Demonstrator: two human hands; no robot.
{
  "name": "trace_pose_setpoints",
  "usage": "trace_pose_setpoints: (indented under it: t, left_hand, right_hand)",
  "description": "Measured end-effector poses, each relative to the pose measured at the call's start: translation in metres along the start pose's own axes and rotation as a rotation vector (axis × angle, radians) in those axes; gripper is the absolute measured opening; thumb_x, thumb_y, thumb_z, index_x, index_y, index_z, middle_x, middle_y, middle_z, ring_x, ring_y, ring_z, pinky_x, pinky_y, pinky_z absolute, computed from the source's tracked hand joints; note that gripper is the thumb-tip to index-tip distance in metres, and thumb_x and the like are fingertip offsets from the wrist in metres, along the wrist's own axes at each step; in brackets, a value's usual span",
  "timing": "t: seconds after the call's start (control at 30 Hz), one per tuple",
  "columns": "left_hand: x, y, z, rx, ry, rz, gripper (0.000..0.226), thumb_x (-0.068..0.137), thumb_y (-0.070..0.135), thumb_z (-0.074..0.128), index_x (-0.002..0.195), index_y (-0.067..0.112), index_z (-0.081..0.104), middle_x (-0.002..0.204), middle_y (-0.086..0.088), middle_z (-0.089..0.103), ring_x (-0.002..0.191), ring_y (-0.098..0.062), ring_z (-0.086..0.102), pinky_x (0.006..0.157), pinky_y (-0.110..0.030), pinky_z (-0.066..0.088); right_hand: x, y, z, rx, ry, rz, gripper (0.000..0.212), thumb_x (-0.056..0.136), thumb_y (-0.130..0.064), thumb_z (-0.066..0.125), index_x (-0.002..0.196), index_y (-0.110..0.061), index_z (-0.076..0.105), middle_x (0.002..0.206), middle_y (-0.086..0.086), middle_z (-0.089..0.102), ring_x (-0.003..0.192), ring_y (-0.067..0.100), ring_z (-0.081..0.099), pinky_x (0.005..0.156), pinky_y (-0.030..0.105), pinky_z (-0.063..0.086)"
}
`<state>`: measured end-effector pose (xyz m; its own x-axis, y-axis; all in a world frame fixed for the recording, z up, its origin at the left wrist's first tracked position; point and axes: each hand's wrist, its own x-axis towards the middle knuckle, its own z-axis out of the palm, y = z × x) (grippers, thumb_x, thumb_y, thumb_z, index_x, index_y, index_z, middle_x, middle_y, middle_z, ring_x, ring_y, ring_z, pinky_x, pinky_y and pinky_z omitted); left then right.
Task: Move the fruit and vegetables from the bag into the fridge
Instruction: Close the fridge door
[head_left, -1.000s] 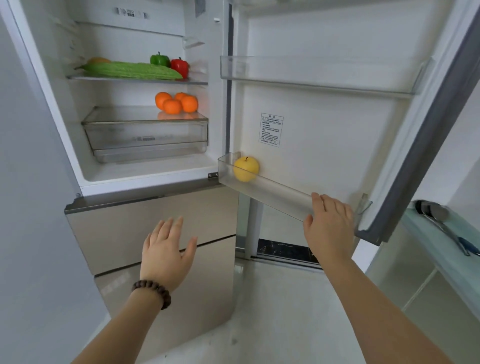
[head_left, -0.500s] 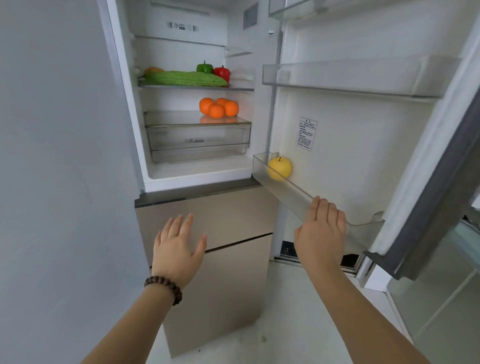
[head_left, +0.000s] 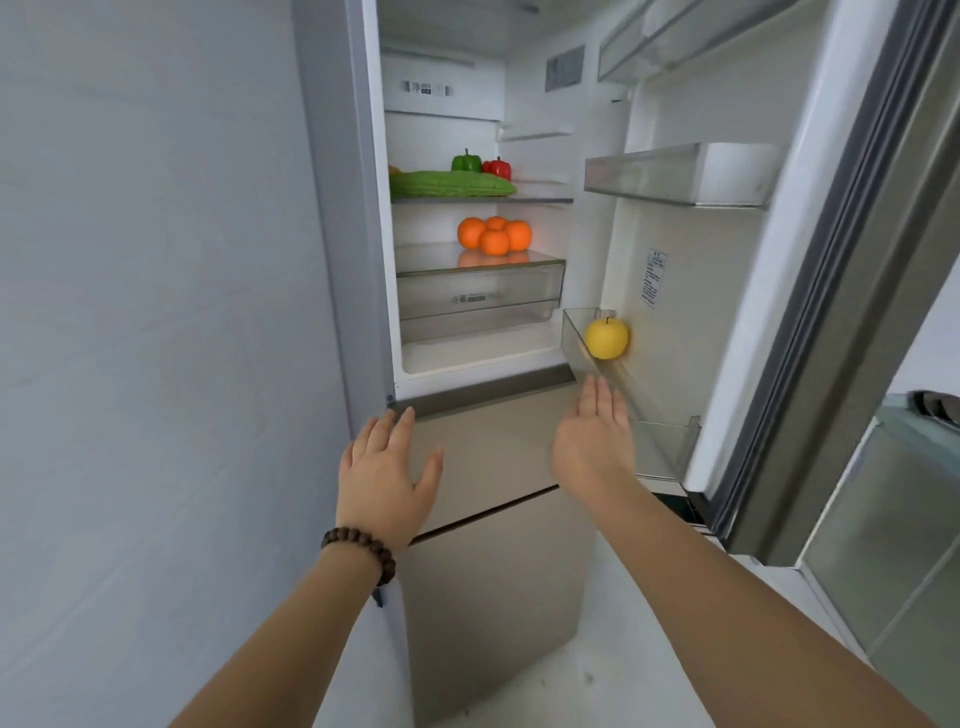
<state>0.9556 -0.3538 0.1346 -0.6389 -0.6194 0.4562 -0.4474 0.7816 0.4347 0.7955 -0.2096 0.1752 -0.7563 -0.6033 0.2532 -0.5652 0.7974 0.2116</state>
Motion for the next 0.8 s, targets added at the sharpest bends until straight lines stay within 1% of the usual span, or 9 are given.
trace_pose_setpoints:
  t: [0.07,0.1,0.17,0.23,0.33,0.47,0.6,0.7,0.8]
  left_hand:
    - [0.003,-0.011,-0.007,-0.023,0.022,0.0,0.064,0.093,0.053,0.034,0.147,0.02,0.027,0.152,-0.004,0.031,0.142,-0.021,0.021,0.117,-0.041,0.018]
    - [0.003,-0.015,-0.01,-0.032,0.03,-0.002,0.064,0.092,0.054,0.032,0.146,0.019,0.029,0.151,-0.005,0.032,0.141,-0.021,0.022,0.117,-0.041,0.019]
    - [0.005,-0.017,-0.012,-0.051,0.04,-0.005,0.067,0.089,0.055,0.03,0.145,0.019,0.031,0.15,-0.005,0.034,0.141,-0.021,0.025,0.116,-0.041,0.02]
    - [0.007,-0.014,-0.013,-0.075,0.049,0.006,0.069,0.086,0.056,0.028,0.144,0.02,0.033,0.148,-0.004,0.036,0.139,-0.021,0.027,0.115,-0.043,0.023]
    - [0.011,-0.007,-0.01,-0.1,0.05,0.035,0.069,0.085,0.054,0.029,0.144,0.019,0.033,0.148,-0.005,0.037,0.139,-0.021,0.028,0.114,-0.045,0.025]
    - [0.02,-0.002,-0.003,-0.112,0.04,0.06,0.065,0.089,0.053,0.033,0.145,0.019,0.032,0.149,-0.005,0.035,0.14,-0.021,0.025,0.114,-0.046,0.024]
    - [0.03,0.0,0.0,-0.118,0.042,0.053,0.067,0.088,0.054,0.031,0.145,0.02,0.03,0.151,-0.006,0.033,0.141,-0.021,0.023,0.115,-0.045,0.021]
    - [0.036,-0.003,-0.001,-0.118,0.062,0.041,0.07,0.085,0.057,0.027,0.144,0.02,0.031,0.149,-0.006,0.035,0.14,-0.022,0.025,0.114,-0.045,0.023]
    - [0.039,-0.013,-0.004,-0.106,0.072,0.011,0.071,0.085,0.058,0.027,0.144,0.02,0.032,0.148,-0.006,0.036,0.139,-0.023,0.027,0.114,-0.045,0.025]
  right_hand:
    - [-0.007,-0.01,-0.014,0.149,0.152,-0.097,0.065,0.095,-0.032,0.037,0.146,0.0,0.015,0.157,0.019,-0.003,0.145,0.031,-0.007,0.119,0.041,-0.001]
    - [-0.012,-0.013,-0.021,0.18,0.236,-0.146,0.065,0.094,-0.033,0.039,0.146,-0.001,0.015,0.157,0.017,0.0,0.146,0.029,-0.007,0.119,0.041,-0.001]
    - [-0.024,-0.015,-0.031,0.198,0.361,-0.201,0.064,0.092,-0.032,0.045,0.145,-0.003,0.023,0.157,0.015,0.009,0.146,0.028,-0.003,0.119,0.042,0.0]
    - [-0.033,-0.011,-0.036,0.174,0.44,-0.203,0.063,0.09,-0.032,0.05,0.143,-0.005,0.031,0.156,0.013,0.017,0.146,0.027,0.003,0.119,0.045,0.004]
    - [-0.045,0.003,-0.033,0.11,0.49,-0.163,0.063,0.087,-0.031,0.054,0.142,-0.006,0.035,0.155,0.012,0.022,0.146,0.026,0.006,0.118,0.049,0.003]
    - [-0.055,0.02,-0.022,-0.04,0.5,-0.135,0.062,0.088,-0.028,0.052,0.142,-0.004,0.034,0.155,0.011,0.023,0.146,0.026,0.01,0.117,0.052,0.003]
    - [-0.043,0.014,-0.014,-0.158,0.493,-0.265,0.068,0.086,-0.027,0.055,0.144,-0.003,0.029,0.155,0.012,0.023,0.144,0.028,0.018,0.117,0.048,0.002]
    - [-0.029,-0.004,-0.015,-0.156,0.513,-0.337,0.066,0.084,-0.029,0.059,0.14,-0.001,0.037,0.151,0.015,0.031,0.142,0.029,0.025,0.117,0.047,-0.002]
    - [-0.013,-0.022,-0.016,-0.176,0.538,-0.458,0.058,0.087,-0.031,0.055,0.136,-0.002,0.043,0.147,0.015,0.038,0.14,0.029,0.028,0.117,0.046,-0.002]
